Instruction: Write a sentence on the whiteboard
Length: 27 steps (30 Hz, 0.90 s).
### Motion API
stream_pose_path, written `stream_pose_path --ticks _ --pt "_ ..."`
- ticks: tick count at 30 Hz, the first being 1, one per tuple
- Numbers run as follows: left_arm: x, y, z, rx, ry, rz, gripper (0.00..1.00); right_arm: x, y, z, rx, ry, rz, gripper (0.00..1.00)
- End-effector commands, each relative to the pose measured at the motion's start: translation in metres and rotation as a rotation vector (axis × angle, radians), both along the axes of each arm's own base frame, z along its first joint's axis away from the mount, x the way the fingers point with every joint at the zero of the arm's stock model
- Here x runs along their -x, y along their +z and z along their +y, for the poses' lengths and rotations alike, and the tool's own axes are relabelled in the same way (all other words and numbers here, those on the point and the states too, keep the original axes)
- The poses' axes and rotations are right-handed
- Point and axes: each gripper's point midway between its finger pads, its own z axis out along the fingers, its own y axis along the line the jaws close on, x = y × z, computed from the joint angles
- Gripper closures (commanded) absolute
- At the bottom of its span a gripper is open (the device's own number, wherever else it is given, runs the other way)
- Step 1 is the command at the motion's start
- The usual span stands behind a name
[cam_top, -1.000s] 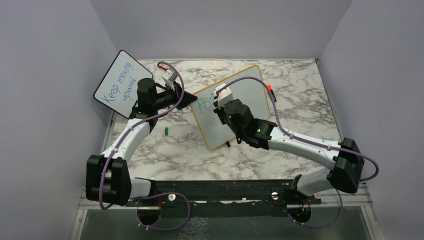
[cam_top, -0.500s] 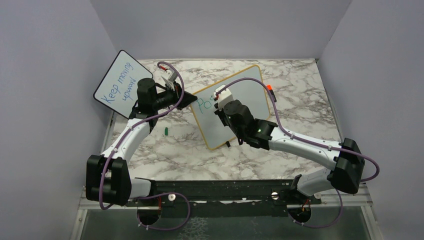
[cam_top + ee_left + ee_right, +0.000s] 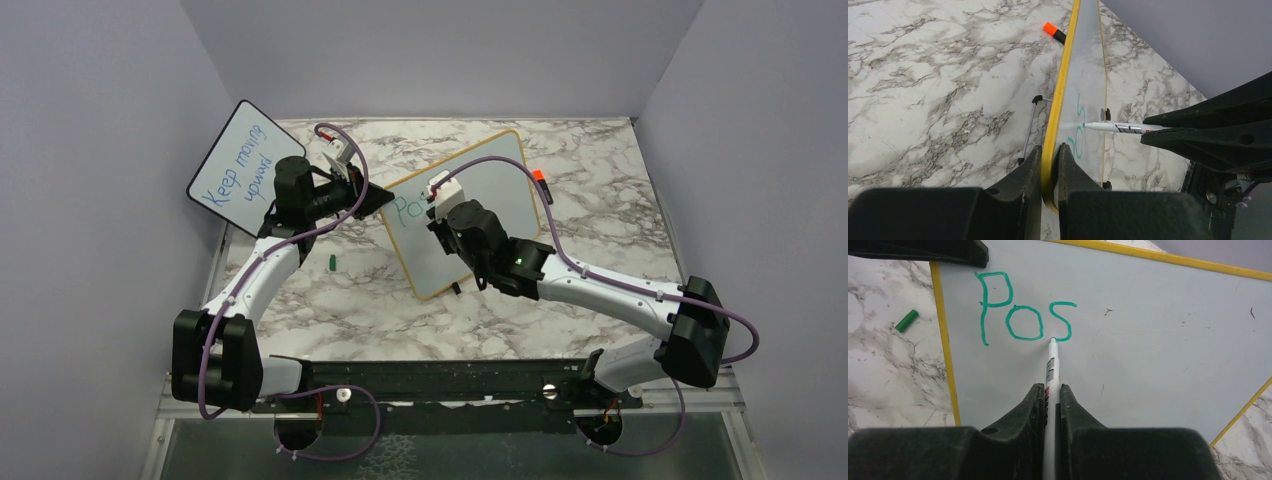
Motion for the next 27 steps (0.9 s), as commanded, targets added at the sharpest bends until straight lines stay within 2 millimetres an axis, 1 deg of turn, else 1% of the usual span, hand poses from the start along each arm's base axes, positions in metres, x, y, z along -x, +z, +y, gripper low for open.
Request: stream_pose_path --ticks 1,7,9,12,14,17,21,27 --pt "0.006 -0.034 -0.002 -0.073 -0.01 0.081 1.0 0.0 0.009 0.005 -0.066 0.013 -0.011 1.0" --pt "0.006 -0.036 -0.001 -0.077 -0.006 0.086 1.0 0.001 0.025 -0.002 -0.087 0.001 -0.048 1.0" --pt "0.005 -0.036 -0.001 -0.078 -0.005 0.084 1.0 -0.001 0.027 -0.006 -0.08 -0.017 -0.057 1.0" --pt "0.005 -0.036 -0.001 -0.08 -0.004 0.085 1.0 -0.005 0.03 -0.016 -0.072 -0.055 -0.075 1.0" --pt "0.005 -0.036 -0.001 -0.081 -0.004 0.085 1.0 -0.009 0.038 -0.018 -0.105 -0.073 -0.099 1.0" --pt "0.005 -0.036 -0.001 -0.081 -0.004 0.085 1.0 -0.015 0.041 -0.022 -0.114 -0.095 -0.11 1.0" --pt "0.005 -0.036 -0.001 -0.081 -0.004 0.084 1.0 -0.019 0.044 -0.021 -0.127 -0.093 -0.115 1.0" --pt "0.006 -0.036 -0.001 -0.082 -0.005 0.084 1.0 -0.023 0.042 -0.017 -0.135 -0.088 -0.115 1.0"
